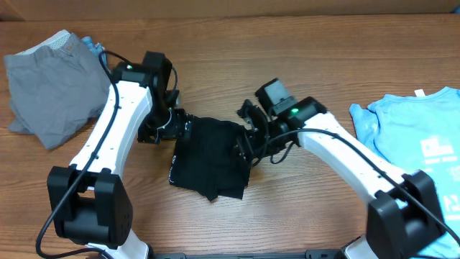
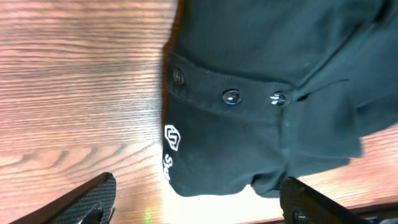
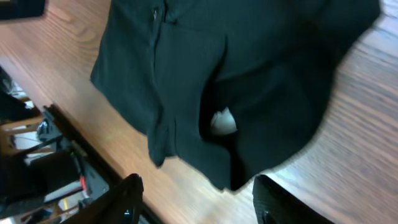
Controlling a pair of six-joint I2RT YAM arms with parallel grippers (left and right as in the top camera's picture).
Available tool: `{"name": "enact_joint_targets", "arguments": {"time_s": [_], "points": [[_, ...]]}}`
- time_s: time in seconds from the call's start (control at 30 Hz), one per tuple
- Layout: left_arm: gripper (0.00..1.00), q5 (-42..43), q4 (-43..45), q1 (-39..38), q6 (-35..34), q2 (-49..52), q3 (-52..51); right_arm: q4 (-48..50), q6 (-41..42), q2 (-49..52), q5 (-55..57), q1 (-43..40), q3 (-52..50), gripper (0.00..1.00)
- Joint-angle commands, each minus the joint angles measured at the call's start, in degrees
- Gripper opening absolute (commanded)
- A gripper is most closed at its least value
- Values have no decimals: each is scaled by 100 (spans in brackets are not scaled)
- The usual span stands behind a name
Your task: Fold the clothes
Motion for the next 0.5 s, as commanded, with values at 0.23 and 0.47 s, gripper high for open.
{"name": "enact_joint_targets", "arguments": {"time_s": [0.23,0.47], "points": [[85,549,660,26,234,-125,-1019,264,413,1043,-616,254,-37,47],[85,597,785,24,236,-125,-1141,282,118,1038,-1178,260,-39,21]]}}
